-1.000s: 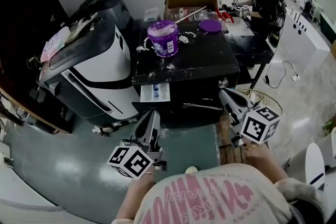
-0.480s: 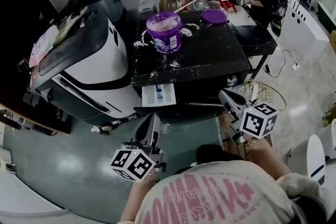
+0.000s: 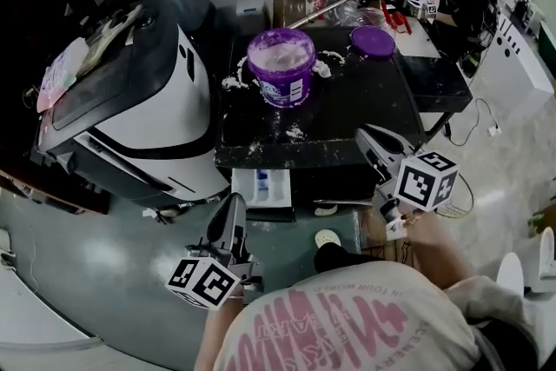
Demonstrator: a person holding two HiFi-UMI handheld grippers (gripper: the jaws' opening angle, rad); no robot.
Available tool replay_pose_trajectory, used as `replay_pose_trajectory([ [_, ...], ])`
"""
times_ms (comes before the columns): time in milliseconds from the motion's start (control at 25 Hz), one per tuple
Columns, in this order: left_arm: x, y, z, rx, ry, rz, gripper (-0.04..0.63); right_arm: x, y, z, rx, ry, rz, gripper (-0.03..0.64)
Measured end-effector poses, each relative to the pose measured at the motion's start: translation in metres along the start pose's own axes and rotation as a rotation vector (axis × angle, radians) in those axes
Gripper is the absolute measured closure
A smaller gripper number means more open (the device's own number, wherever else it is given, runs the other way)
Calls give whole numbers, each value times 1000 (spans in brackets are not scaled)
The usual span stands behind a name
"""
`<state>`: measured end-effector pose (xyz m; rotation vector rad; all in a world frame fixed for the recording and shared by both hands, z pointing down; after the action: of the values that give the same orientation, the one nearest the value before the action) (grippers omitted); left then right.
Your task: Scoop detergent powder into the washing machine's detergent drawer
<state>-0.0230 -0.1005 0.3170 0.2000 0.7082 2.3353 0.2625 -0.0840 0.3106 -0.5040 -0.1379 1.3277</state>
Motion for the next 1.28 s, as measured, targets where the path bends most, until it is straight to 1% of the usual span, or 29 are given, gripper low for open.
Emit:
replay_pose_trajectory([
  [280,-43,22,-23,7,-55,-95,594,-73,-36,-49,38,15,-71,575],
  [440,-56,31,-36,3,-92,-140,594,-106,-45,-70,57,17,-115,571],
  [520,-58,36,-40,-1,-106,-168,594,-122,-47,-79,87,27,-144,569],
  [600,-58,40,-43,-5,-124,-199,594,-138,-47,-90,153,55,-173,569],
  [720,-53,46,-48,-7,-152,-246,594,-161,-49,-105,286,119,-199,568],
  [840,-44,53,-51,-3,-177,-295,595,-184,-51,-111,413,218,-225,557],
  [960,-35,58,-50,7,-195,-338,594,-207,-51,-108,541,352,-259,542],
  [1000,-33,59,-50,9,-198,-348,594,-213,-52,-105,586,398,-264,526],
  [1080,-30,61,-49,12,-205,-366,594,-224,-54,-101,682,474,-265,518],
  [1200,-24,64,-45,19,-212,-394,594,-236,-56,-97,817,552,-269,517],
  [1280,-20,65,-42,23,-215,-410,594,-242,-56,-95,864,591,-279,517],
])
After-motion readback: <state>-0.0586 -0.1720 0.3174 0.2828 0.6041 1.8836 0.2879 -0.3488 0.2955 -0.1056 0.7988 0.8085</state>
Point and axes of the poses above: the fingertips, and each gripper's own axes: x backward along the fingers, y to its left, z out of its underside, the point moved 2 cm from there along x, backward along the fingers, and after that the axes turned 1 degree about -x, right-handed, at the moved point
